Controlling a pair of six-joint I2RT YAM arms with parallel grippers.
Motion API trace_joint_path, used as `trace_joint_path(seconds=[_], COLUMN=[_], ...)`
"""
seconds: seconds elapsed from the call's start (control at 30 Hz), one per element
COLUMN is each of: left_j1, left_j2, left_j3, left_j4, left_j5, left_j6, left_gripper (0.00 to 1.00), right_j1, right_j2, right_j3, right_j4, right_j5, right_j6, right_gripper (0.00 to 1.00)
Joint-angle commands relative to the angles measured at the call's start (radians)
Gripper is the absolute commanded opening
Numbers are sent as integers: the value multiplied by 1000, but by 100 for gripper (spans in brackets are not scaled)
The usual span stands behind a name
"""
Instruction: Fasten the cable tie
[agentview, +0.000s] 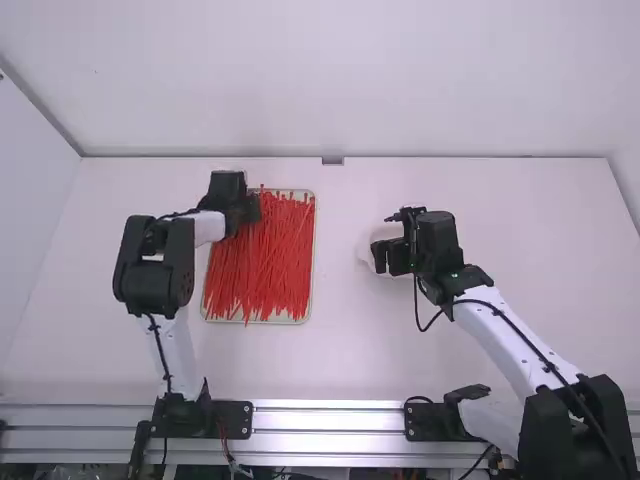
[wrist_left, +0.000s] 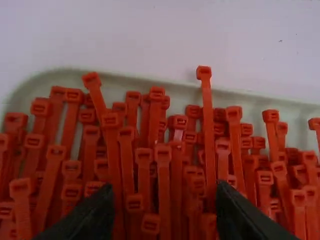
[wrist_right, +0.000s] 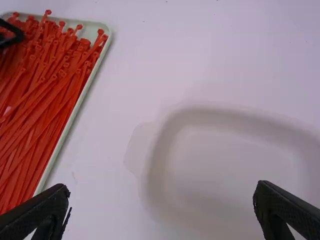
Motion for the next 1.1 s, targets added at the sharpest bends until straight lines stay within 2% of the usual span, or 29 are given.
trace_joint_path(seconds=[0.0, 0.2, 0.47, 0.93, 1.07], left_j1=[-2, -2, -2, -2, -2], left_j2=[21, 31, 32, 32, 32], left_j3=[-11, -11, -11, -5, 20], left_j4=[16, 18, 7, -24, -69], left_j5=[5, 7, 7, 6, 6], left_j6=[-21, -20, -27, -46, -45], left_gripper=[52, 47, 35, 32, 27], right_j1=[5, 7, 6, 5, 5], right_j2=[3, 3, 3, 3, 3], right_j3=[30, 30, 30, 30, 30], right_j4=[-4, -3, -3, -3, -3], right_j5=[4, 5, 5, 5, 5], right_j6=[3, 3, 3, 3, 3], right_gripper=[99, 99, 99, 99, 99])
